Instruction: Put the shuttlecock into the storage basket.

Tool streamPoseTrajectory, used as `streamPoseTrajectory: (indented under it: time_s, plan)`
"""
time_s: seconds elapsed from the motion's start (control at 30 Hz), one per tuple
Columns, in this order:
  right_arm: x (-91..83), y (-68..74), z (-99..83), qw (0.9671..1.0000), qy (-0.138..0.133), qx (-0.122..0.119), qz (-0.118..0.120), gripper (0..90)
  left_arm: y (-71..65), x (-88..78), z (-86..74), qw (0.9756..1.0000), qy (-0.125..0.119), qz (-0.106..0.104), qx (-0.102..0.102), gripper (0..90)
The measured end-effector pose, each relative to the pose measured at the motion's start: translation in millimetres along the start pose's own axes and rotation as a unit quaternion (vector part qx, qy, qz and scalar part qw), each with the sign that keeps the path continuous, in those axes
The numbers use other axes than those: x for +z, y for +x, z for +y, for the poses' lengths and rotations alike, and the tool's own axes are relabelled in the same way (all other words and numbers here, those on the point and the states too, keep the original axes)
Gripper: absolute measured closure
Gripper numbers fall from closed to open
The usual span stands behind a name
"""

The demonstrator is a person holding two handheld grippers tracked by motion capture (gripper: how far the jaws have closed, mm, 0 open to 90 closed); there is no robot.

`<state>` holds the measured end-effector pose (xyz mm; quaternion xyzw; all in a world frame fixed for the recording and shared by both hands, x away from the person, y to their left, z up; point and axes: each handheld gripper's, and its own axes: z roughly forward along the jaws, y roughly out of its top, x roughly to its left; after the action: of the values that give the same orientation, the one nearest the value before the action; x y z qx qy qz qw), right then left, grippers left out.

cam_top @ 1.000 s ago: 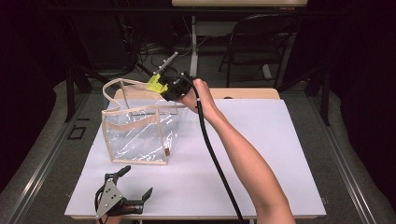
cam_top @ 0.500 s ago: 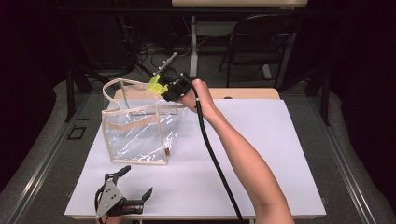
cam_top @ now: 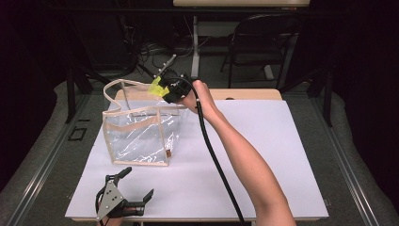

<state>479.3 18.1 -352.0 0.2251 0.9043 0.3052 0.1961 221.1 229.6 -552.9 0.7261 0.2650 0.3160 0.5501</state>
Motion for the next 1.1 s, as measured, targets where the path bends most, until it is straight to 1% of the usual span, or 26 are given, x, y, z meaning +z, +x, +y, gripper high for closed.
streamPoseTrajectory:
  time_s: [0.53, 1.0, 1.1]
  plan:
    - [5.1, -0.4, -2.2, 0.9999, 0.013, 0.0, 0.004, 64.4, 0.0, -0.1, 0.0, 1.0, 0.0, 0.0, 0.0, 0.0]
    - [10.1, -0.8, -4.1, 0.9997, 0.023, -0.006, 0.007, 64.4, 0.2, -0.4, 0.0, 1.0, 0.0, 0.001, 0.0, 0.0]
    - [10.8, -1.0, -4.8, 0.9997, 0.025, -0.004, 0.008, 64.3, 0.2, -0.6, 0.1, 1.0, 0.001, 0.0, 0.001, 0.0]
